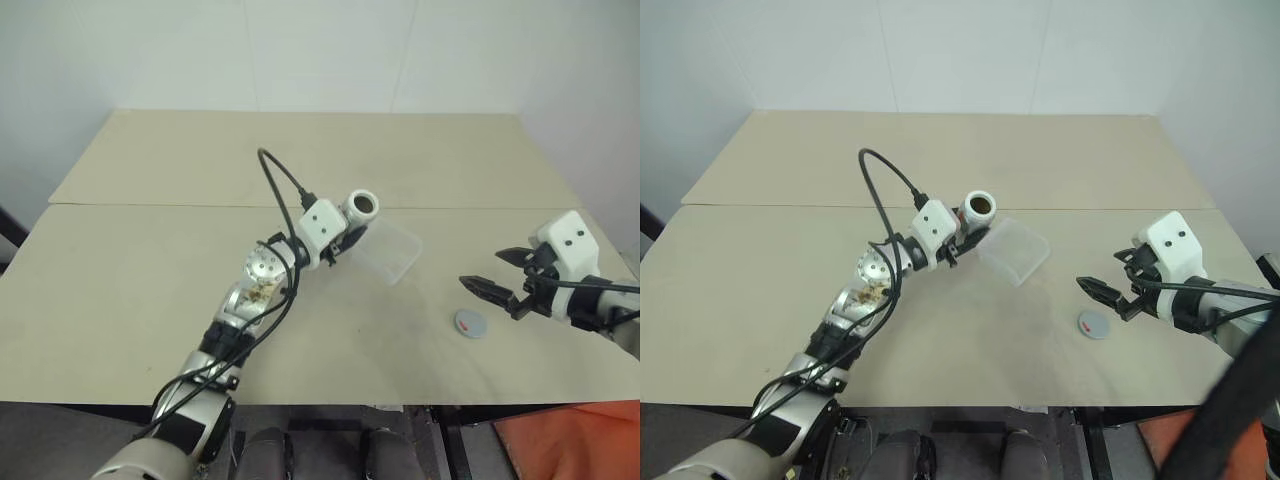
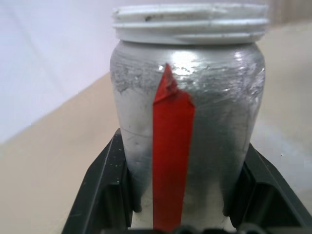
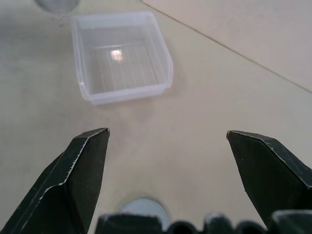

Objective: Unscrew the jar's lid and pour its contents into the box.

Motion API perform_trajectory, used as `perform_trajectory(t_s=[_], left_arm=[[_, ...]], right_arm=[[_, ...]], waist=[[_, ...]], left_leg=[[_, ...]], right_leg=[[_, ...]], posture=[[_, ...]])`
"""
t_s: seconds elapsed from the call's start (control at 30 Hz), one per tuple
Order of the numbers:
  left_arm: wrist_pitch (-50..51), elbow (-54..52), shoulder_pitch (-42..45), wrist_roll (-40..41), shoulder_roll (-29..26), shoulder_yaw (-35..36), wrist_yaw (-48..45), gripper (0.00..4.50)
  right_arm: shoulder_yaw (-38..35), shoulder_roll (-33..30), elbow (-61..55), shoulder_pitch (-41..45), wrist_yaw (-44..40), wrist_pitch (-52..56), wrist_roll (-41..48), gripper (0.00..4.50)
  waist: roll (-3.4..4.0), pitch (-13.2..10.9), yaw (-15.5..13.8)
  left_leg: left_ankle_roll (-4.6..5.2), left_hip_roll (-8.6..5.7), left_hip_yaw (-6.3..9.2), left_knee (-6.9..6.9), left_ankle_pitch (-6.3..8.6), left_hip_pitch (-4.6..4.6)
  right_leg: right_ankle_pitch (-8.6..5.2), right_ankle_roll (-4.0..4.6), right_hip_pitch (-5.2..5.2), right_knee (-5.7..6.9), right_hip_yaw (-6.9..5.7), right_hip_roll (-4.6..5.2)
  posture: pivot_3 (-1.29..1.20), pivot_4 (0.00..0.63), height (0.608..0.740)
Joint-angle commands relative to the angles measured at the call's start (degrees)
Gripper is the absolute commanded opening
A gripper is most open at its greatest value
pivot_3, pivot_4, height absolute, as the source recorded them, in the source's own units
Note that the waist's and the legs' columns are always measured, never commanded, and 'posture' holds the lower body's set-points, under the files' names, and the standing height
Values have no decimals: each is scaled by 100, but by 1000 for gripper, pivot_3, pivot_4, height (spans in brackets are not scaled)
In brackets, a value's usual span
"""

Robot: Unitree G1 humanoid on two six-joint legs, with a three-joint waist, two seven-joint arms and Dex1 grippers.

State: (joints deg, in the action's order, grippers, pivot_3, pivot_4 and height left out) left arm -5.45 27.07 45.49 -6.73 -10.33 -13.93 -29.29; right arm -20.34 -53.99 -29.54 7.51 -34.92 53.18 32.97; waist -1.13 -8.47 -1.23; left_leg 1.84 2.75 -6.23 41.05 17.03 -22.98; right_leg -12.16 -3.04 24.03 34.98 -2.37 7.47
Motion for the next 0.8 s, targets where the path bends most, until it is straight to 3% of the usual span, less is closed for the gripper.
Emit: perform_trajectory(t_s=[0.03, 0.17, 0.33, 0.63, 0.8], left_arm=[[-1091, 1470, 1247, -1377, -247, -786, 718, 2016], [-2023, 3119, 2523, -2710, -265, -1767, 1767, 2016], [-2343, 4223, 3441, -4172, -76, -2933, 3287, 2016], [-2089, 4950, 4201, -5949, 300, -4461, 5497, 2016], [-1758, 5078, 4361, -6513, 414, -4955, 6149, 2016]], right_arm=[[-75, 221, -389, 204, 298, 82, 99, 4470], [-30, 399, -586, 65, 415, 62, 74, 4470], [-203, 562, -860, -124, 604, 157, 182, 4470], [-503, 883, -1070, -329, 829, 181, 367, 4470], [-686, 917, -1049, -355, 885, 167, 406, 4470]], waist=[[-8, -4, -21], [-11, -7, -92], [-18, -11, -121], [-45, -27, -122], [-47, -28, -116]], left_leg=[[1, -1, -1, -1, 0, 0], [-2, -4, -1, -2, -2, -21], [-12, -5, -4, 0, -8, -39], [-4, -3, 2, 17, -3, -55], [-3, -2, 1, 24, -2, -58]], right_leg=[[0, 0, 2, 2, -1, 0], [2, -1, 13, -6, -4, 0], [4, -12, 15, -4, -10, 0], [3, -15, 26, -1, -11, 1], [3, -15, 30, 1, -10, 2]], posture=[[0, 150, 740], [0, 150, 740], [0, 150, 740], [0, 150, 740], [0, 150, 740]])
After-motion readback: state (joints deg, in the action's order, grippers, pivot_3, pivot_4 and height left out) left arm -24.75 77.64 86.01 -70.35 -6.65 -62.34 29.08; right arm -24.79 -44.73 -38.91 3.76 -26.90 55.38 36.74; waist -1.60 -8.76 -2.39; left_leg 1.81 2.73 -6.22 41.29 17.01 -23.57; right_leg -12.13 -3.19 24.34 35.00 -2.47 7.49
